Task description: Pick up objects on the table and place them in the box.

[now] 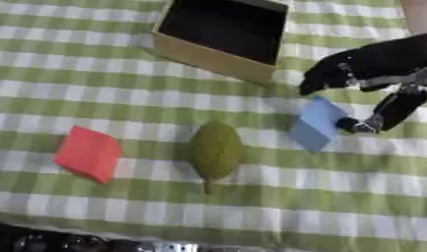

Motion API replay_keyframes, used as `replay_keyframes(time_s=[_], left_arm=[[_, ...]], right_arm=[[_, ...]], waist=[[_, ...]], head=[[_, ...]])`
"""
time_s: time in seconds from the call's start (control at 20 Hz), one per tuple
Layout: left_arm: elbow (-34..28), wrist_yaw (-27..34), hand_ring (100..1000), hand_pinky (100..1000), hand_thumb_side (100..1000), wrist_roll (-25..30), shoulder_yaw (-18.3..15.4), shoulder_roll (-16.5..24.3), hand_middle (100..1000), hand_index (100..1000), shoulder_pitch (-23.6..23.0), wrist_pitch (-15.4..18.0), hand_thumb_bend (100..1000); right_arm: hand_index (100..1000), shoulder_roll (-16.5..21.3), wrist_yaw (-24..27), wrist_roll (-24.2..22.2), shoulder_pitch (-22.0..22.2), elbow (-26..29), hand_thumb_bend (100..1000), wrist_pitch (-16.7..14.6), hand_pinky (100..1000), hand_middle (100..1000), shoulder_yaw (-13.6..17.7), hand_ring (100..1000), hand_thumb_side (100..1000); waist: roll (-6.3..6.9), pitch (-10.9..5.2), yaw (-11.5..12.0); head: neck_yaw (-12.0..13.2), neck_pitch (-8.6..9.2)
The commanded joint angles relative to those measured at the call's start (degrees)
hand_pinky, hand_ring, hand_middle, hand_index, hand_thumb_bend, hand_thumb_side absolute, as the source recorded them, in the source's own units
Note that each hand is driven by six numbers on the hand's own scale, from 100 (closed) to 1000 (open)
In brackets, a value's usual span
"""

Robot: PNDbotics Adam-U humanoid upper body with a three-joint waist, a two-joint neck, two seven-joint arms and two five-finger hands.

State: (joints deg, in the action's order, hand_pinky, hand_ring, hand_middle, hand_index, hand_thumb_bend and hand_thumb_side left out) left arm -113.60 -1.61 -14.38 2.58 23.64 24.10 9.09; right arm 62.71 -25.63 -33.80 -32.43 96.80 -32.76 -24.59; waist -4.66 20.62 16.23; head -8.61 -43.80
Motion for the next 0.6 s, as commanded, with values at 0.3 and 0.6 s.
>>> replay_keyframes(time_s=[0.3,0.6], left_arm=[[-0.99,0.00,746,785,689,0.15,-0.16,1.70,779,898,0.59,-0.03,180],[-0.99,-0.11,746,785,689,0.07,-0.18,1.95,780,897,0.19,-0.19,178]], right_arm=[[1000,2.96,0.53,-5.00,0.09,1.83,211,-4.56,1000,933,2.02,1000,378],[1000,6.51,1.94,-3.96,2.39,7.34,229,-3.16,1000,932,5.26,1000,369]], waist=[[-0.95,0.00,0.07],[-1.26,-0.35,-0.66]], head=[[0.73,-0.31],[1.42,-0.31]])
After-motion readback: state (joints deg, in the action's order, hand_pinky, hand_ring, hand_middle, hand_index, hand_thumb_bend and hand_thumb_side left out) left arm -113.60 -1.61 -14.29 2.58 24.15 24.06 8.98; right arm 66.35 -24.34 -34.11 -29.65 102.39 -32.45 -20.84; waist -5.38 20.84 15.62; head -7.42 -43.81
